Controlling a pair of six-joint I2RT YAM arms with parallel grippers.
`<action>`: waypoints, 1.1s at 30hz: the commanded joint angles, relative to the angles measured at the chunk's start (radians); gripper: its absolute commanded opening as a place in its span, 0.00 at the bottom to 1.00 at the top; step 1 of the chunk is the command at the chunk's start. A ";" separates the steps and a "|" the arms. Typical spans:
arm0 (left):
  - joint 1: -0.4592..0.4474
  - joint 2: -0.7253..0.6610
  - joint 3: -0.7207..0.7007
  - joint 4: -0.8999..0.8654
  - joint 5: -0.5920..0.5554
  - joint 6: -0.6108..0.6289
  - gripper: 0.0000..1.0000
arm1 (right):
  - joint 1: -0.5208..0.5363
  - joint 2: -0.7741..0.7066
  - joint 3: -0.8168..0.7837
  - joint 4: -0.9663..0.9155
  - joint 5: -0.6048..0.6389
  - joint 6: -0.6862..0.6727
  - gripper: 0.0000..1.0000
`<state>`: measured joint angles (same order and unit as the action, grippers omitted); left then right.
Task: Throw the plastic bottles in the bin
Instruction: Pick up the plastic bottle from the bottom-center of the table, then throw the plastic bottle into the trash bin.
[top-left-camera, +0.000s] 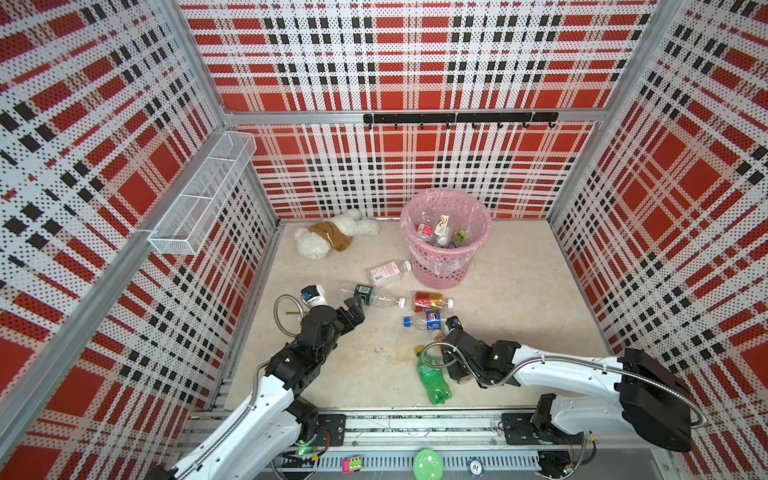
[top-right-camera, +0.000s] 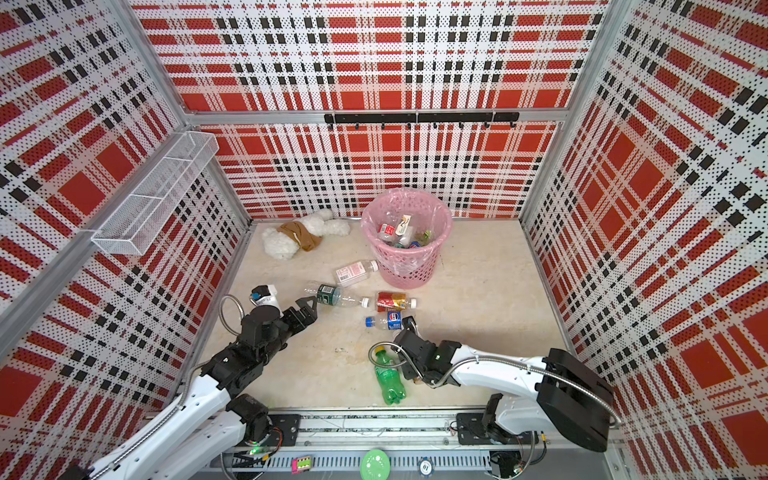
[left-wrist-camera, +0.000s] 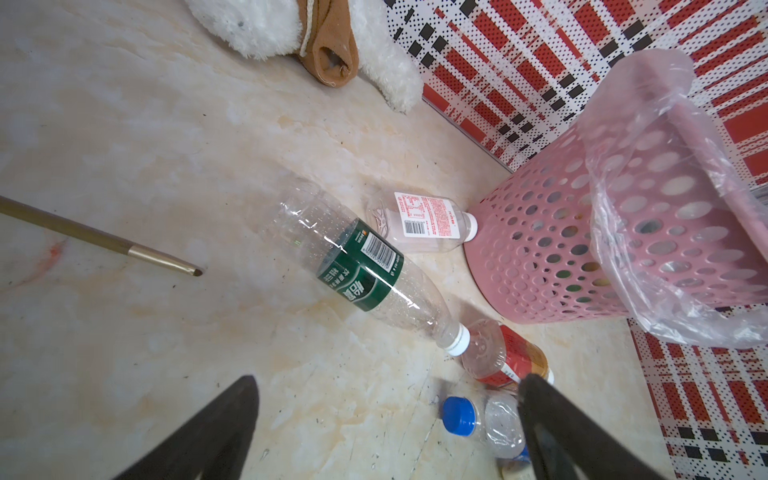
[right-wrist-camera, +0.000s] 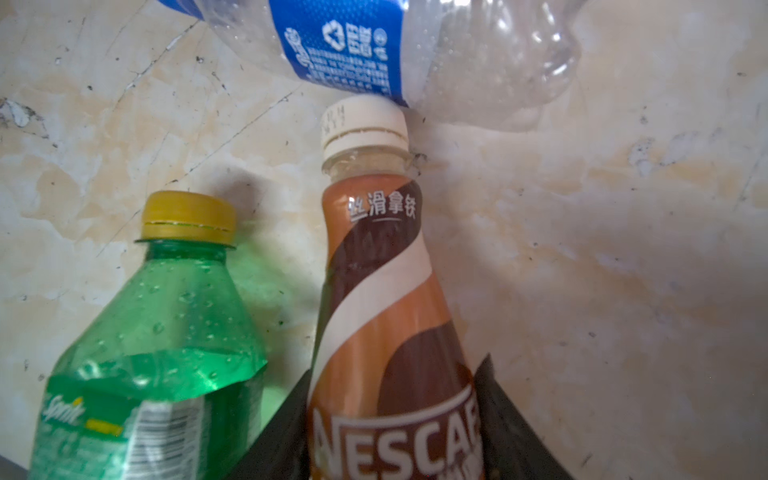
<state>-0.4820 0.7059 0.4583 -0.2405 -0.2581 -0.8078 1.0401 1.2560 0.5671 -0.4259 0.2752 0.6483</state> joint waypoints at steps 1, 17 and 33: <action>0.011 -0.008 -0.015 0.007 0.009 -0.008 0.99 | 0.005 -0.076 -0.043 -0.061 0.058 0.058 0.49; 0.041 0.021 -0.023 0.042 0.039 -0.022 0.99 | -0.471 -0.579 0.166 -0.357 0.077 -0.009 0.48; 0.068 -0.085 -0.037 -0.049 0.035 -0.045 0.99 | -0.706 0.274 1.111 0.045 -0.213 -0.325 0.47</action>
<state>-0.4255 0.6388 0.4286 -0.2638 -0.2176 -0.8413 0.3367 1.4639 1.5711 -0.4480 0.1177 0.3820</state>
